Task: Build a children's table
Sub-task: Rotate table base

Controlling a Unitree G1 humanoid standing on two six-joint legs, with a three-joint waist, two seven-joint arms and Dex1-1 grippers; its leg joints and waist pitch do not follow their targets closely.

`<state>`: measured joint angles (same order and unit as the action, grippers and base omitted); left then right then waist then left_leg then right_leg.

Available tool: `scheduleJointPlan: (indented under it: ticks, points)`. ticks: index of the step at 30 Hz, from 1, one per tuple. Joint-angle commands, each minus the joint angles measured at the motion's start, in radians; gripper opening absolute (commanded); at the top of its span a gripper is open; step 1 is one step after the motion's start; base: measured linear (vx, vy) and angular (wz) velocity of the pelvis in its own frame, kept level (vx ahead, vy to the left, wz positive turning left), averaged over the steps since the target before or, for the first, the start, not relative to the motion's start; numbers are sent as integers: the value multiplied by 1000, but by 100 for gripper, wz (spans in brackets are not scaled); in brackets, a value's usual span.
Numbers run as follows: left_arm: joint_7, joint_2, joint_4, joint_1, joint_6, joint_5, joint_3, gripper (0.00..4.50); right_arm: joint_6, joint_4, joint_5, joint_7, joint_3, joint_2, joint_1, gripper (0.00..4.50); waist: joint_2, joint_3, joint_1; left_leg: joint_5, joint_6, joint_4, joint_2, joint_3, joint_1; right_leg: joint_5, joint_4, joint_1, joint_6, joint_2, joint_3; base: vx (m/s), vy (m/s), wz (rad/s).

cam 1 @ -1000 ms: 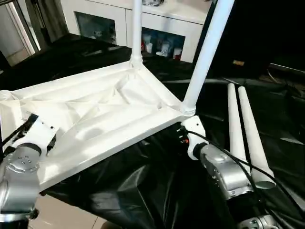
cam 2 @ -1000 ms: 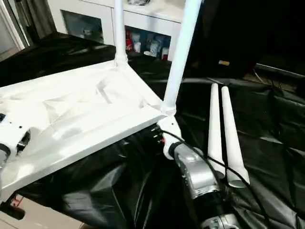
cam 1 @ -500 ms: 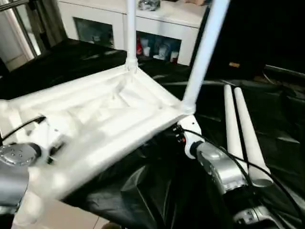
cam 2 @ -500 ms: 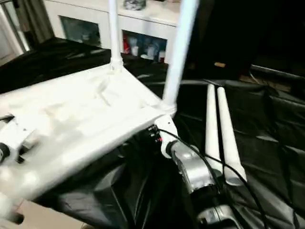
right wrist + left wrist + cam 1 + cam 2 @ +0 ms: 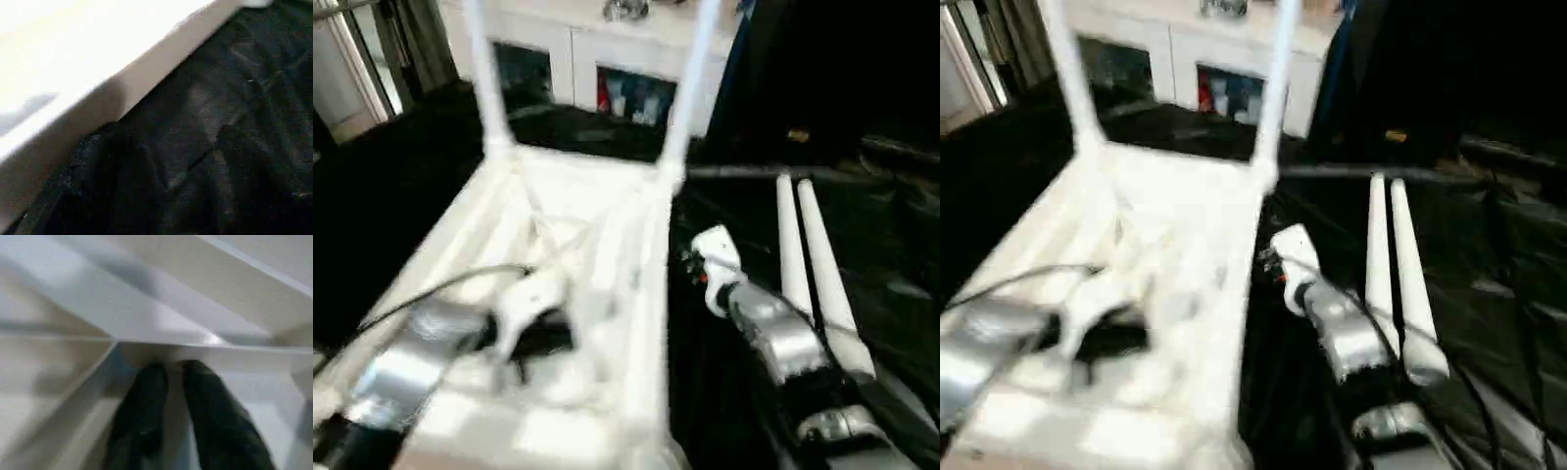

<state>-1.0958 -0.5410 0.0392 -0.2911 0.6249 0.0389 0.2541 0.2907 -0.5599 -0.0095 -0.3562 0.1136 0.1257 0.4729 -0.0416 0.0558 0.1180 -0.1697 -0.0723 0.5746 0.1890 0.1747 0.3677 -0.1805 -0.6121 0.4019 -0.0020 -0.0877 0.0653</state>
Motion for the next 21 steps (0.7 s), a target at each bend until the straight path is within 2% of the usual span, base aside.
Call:
scheduleJointPlan:
  ticks: [1,2,3,4,5,6,7,8,9,10,11,12,13,14,15,17,18,19,20,21]
  points:
    - [67,52,-99,-81,-78,32,21,70,-13,5,2,-12,3,-4,20,355,23,-62,-1,-292,-53,-79,31,-13,-15,-250,74,-40,-150,-56,-48,0,0,0]
    - [95,75,-159,-120,-106,44,28,72,-13,9,1,-10,0,1,21,355,21,-61,-4,-291,-52,-78,29,-12,-15,-252,78,-39,-148,-54,-48,0,0,0]
    - [127,96,-223,-160,-134,62,34,77,-11,17,-1,-7,-3,7,19,355,23,-62,-2,-307,-54,-77,30,-12,-20,-271,79,-37,-146,-55,-47,0,0,0]
    - [146,107,-261,-183,-151,73,38,40,-10,23,-2,-6,-4,10,18,355,18,-62,-2,-314,-53,-78,30,-14,-16,-293,82,-41,-141,-57,-46,0,0,0]
    - [146,107,-261,-183,-151,73,38,40,-10,23,-2,-6,-4,10,18,355,18,-62,-2,-314,-53,-78,30,-14,-16,-293,82,-41,-141,-57,-46,0,0,0]
    - [171,117,-310,-214,-173,93,47,30,-7,36,-2,-4,-8,16,15,355,24,-60,-5,-322,-52,-78,30,-14,-16,-310,88,-38,-134,-55,-45,0,0,0]
    - [224,126,-402,-269,-207,124,59,31,-2,56,-1,1,-14,25,11,355,25,-64,-6,-311,-54,-76,30,-16,-15,-293,84,-43,-134,-56,-45,0,0,0]
    - [232,127,-413,-275,-211,128,61,31,-1,59,-1,1,-15,26,10,355,23,-64,-5,-307,-51,-76,29,-15,-16,-289,85,-41,-132,-54,-44,0,0,0]
    - [273,130,-468,-305,-233,148,68,31,3,75,1,2,-20,33,4,355,28,-66,-4,-303,-52,-74,30,-16,-17,-275,80,-42,-137,-55,-45,0,0,0]
    - [293,131,-494,-319,-243,158,71,16,6,82,3,3,-22,36,2,355,23,-67,-5,-276,-45,-73,30,-16,-11,-236,76,-47,-144,-55,-44,0,0,0]
    - [335,133,-532,-340,-257,176,74,16,11,98,4,5,-27,41,-5,355,27,-68,-5,-264,-44,-73,31,-18,-10,-224,74,-48,-148,-56,-43,0,0,0]
    - [407,146,-588,-368,-277,192,62,16,15,111,5,8,-33,47,-10,355,28,-67,-5,-258,-38,-69,28,-13,-12,-210,78,-44,-148,-51,-44,0,0,0]
    - [509,177,-676,-410,-329,204,38,16,21,128,5,15,-45,56,-18,355,27,-67,-6,-255,-35,-68,28,-14,-12,-204,76,-46,-154,-51,-43,0,0,0]
    - [560,191,-710,-422,-349,205,26,16,24,132,6,18,-48,58,-20,355,27,-70,-3,-261,-35,-68,29,-14,-14,-209,77,-47,-152,-53,-43,0,0,0]
    - [626,208,-754,-439,-376,208,11,16,28,139,8,23,-52,60,-22,355,26,-69,-4,-256,-34,-67,27,-14,-11,-205,77,-48,-152,-51,-42,0,0,0]
    - [663,217,-779,-448,-392,210,3,16,30,143,9,25,-54,61,-23,355,25,-72,-3,-248,-33,-66,29,-16,-11,-191,75,-51,-151,-53,-41,0,0,0]
    - [723,221,-829,-462,-455,224,11,16,34,152,9,30,-58,64,-24,355,27,-72,-4,-236,-27,-65,28,-16,-9,-168,74,-51,-154,-52,-40,0,0,0]
    - [736,222,-831,-458,-471,229,15,16,37,162,8,33,-60,68,-25,355,29,-74,-5,-226,-25,-64,30,-17,-9,-145,71,-52,-161,-53,-40,0,0,0]
    - [719,223,-811,-449,-475,223,14,16,41,173,9,35,-64,71,-26,355,30,-74,-5,-219,-24,-63,30,-17,-9,-130,69,-52,-166,-52,-40,0,0,0]
    - [670,230,-742,-423,-465,198,2,16,52,191,12,42,-75,77,-27,355,23,-74,-3,-196,-18,-62,32,-14,-10,-87,64,-52,-187,-53,-40,0,0,0]
